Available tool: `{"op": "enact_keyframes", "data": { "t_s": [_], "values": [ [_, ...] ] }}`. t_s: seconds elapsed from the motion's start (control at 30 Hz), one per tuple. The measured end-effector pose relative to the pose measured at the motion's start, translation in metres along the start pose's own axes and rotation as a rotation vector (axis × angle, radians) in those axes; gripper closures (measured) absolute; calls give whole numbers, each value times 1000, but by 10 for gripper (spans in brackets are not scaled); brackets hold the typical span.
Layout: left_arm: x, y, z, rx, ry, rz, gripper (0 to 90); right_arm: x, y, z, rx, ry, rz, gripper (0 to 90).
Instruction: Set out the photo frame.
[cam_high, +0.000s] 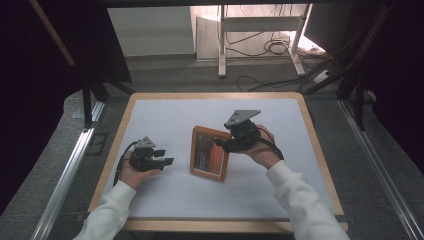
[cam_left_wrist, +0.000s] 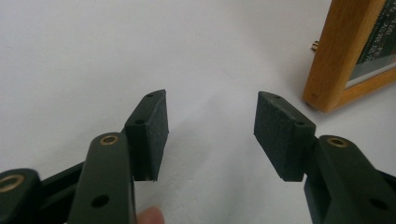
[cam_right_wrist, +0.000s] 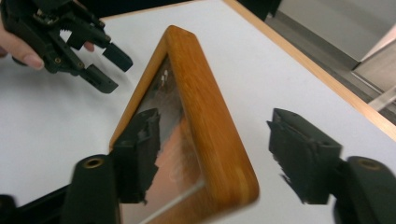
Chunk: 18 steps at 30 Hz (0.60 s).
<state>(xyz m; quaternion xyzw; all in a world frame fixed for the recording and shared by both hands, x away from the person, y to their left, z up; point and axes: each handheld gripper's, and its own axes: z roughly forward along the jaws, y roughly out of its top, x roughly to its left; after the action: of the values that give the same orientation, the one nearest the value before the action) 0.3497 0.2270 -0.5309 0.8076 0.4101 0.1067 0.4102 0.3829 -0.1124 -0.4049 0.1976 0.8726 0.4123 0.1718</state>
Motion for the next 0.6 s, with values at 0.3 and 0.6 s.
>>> {"op": "enact_keyframes", "data": {
  "t_s": [0.3, 0.6],
  "values": [
    [-7, 3, 1, 13, 10, 39, 429, 0, -40, -25, -93, 2, 146, 235],
    [-11, 4, 2, 18, 1, 51, 446, 6, -87, -47, -89, -22, 194, 205]
  ]
}}
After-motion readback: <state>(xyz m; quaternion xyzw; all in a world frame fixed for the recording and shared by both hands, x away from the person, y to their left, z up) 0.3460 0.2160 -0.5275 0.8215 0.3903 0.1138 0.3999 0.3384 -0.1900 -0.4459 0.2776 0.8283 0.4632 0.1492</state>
